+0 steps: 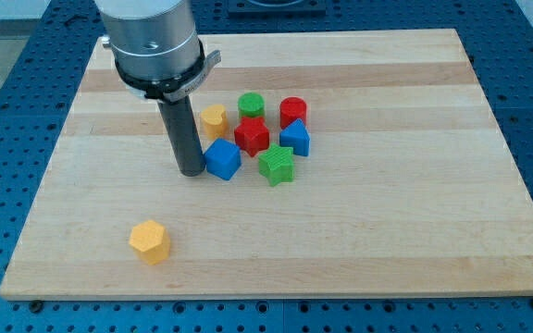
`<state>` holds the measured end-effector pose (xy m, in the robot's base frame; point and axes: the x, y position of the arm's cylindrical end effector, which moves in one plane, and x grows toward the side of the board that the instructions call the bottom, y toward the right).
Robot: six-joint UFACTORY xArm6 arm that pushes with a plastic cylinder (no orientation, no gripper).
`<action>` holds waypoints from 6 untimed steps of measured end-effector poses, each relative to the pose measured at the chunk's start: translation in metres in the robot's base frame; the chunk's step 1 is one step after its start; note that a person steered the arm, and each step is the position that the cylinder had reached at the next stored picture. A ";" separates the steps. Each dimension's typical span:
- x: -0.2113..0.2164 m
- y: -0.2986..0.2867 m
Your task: Move the yellow hexagon to the group of the blocks
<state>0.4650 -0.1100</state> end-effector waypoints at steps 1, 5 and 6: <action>0.000 0.004; 0.153 0.025; 0.153 0.004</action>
<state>0.6182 -0.1058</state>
